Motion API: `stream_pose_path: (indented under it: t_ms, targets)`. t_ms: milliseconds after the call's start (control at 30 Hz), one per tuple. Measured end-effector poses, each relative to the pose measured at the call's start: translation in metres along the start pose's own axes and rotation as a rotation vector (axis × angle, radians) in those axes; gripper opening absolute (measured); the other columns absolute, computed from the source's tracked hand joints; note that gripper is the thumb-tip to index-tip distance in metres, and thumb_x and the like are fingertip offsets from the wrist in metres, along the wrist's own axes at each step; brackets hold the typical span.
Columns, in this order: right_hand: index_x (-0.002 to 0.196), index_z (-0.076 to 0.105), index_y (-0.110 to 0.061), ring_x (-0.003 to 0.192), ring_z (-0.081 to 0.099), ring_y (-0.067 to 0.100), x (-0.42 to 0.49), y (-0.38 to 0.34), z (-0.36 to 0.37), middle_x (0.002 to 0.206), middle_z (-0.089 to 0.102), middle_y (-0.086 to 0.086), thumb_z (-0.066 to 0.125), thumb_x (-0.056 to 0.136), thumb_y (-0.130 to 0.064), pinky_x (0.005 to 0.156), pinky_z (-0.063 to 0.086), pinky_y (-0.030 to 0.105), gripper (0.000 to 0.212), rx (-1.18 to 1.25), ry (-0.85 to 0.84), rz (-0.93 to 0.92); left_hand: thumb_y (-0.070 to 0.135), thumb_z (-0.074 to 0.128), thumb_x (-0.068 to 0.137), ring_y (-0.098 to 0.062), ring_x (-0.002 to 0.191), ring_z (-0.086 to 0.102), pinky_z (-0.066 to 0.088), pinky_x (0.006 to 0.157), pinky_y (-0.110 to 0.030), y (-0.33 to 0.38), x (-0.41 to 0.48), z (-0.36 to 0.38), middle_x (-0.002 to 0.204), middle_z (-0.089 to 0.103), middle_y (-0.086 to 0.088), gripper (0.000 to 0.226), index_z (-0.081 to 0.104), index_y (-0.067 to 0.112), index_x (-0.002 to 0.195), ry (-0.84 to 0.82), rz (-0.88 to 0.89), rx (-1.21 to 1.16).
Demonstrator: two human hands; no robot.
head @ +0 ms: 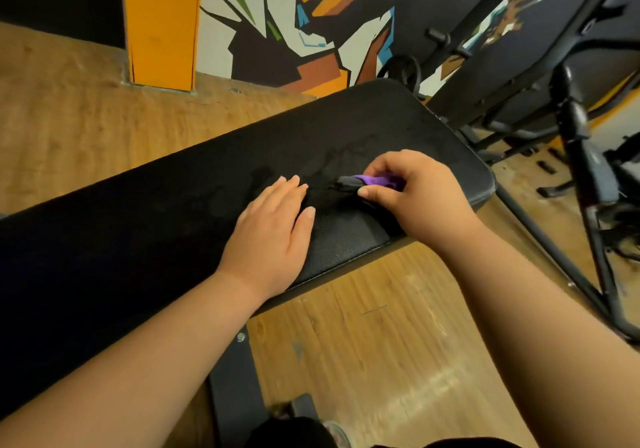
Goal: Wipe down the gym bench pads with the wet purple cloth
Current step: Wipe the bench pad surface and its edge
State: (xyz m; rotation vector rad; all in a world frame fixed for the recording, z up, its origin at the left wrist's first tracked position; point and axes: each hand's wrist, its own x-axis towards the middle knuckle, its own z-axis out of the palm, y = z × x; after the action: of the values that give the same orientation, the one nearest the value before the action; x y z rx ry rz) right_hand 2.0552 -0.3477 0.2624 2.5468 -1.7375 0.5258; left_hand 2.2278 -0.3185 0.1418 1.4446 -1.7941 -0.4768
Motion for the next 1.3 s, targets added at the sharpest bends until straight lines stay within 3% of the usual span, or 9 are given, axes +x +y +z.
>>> stream_pose_path:
  t_ms: [133,300,467,567,667,833,967,1133,1300]
  targets:
    - [0.1,0.071,-0.021,0.101,0.046,0.021,-0.004,0.004,0.005,0.103,0.054,-0.006,0.07,0.086,-0.027,0.084,0.03,0.026,0.015,-0.195,-0.019,-0.157,0.046,0.013,0.1,-0.008,0.147,0.014,0.013,0.118,-0.031,0.001,-0.002,0.0,0.157,0.028,0.006,0.06,0.036,0.02,0.149,0.008,-0.003,0.026]
    - [0.098,0.073,-0.02,0.102,0.052,0.026,-0.003,0.021,-0.006,0.098,0.05,-0.008,0.068,0.087,-0.024,0.09,0.041,0.035,0.013,-0.184,0.213,0.032,0.046,0.019,0.102,-0.01,0.148,0.009,0.011,0.118,-0.031,0.004,-0.003,-0.003,0.16,0.021,0.005,0.057,0.03,0.019,0.151,-0.032,0.021,0.086]
    - [0.093,0.074,-0.018,0.093,0.052,0.019,-0.019,0.02,-0.003,0.091,0.056,-0.007,0.07,0.086,-0.022,0.082,0.032,0.026,0.009,-0.183,0.174,-0.114,0.045,0.026,0.102,-0.013,0.146,0.02,0.018,0.115,-0.028,0.027,0.002,-0.005,0.157,0.029,0.003,0.056,0.028,0.018,0.151,-0.028,0.136,0.179]
    - [0.097,0.074,-0.013,0.094,0.056,0.022,-0.01,0.043,-0.028,0.094,0.063,0.003,0.07,0.086,-0.02,0.081,0.034,0.026,0.014,-0.201,0.29,-0.005,0.039,0.029,0.103,-0.013,0.146,0.019,0.015,0.115,-0.027,0.049,0.017,0.002,0.157,0.028,0.004,0.053,0.027,0.017,0.152,-0.037,0.162,0.092]
    - [0.104,0.072,-0.015,0.093,0.05,0.012,-0.007,0.055,-0.039,0.096,0.056,-0.005,0.068,0.088,-0.021,0.082,0.033,0.021,0.018,-0.126,0.367,0.171,0.039,0.025,0.104,-0.012,0.148,0.01,0.012,0.118,-0.031,0.064,0.035,0.014,0.16,0.02,0.004,0.054,0.022,0.017,0.153,-0.066,0.142,0.08]
    - [0.098,0.072,-0.02,0.089,0.049,0.008,-0.018,0.055,-0.03,0.092,0.056,-0.011,0.07,0.086,-0.022,0.079,0.035,0.02,0.012,-0.068,0.342,0.104,0.04,0.022,0.104,-0.01,0.149,0.005,0.008,0.118,-0.029,0.064,0.042,0.02,0.161,0.015,0.006,0.054,0.019,0.019,0.154,-0.085,0.119,0.082]
    - [0.102,0.072,-0.019,0.089,0.048,0.009,-0.007,0.065,-0.043,0.093,0.055,-0.008,0.067,0.089,-0.025,0.068,0.031,0.011,0.015,-0.059,0.347,0.181,0.041,0.021,0.104,-0.009,0.149,0.004,0.007,0.118,-0.029,0.063,0.04,0.02,0.161,0.014,0.007,0.054,0.019,0.021,0.154,-0.089,0.123,0.096]
    - [0.095,0.072,-0.019,0.094,0.054,0.016,-0.022,0.055,-0.018,0.093,0.059,-0.01,0.069,0.086,-0.023,0.083,0.039,0.028,0.01,-0.058,0.412,0.1,0.041,0.021,0.103,-0.009,0.148,0.004,0.007,0.118,-0.029,0.064,0.039,0.02,0.161,0.014,0.008,0.054,0.019,0.021,0.154,-0.086,0.118,0.096]
    - [0.098,0.073,-0.018,0.094,0.053,0.015,-0.018,0.061,-0.026,0.092,0.057,-0.01,0.068,0.087,-0.024,0.08,0.035,0.024,0.014,-0.052,0.421,0.097,0.04,0.021,0.103,-0.009,0.148,0.005,0.008,0.118,-0.029,0.063,0.039,0.02,0.161,0.015,0.007,0.054,0.02,0.021,0.154,-0.08,0.126,0.09]
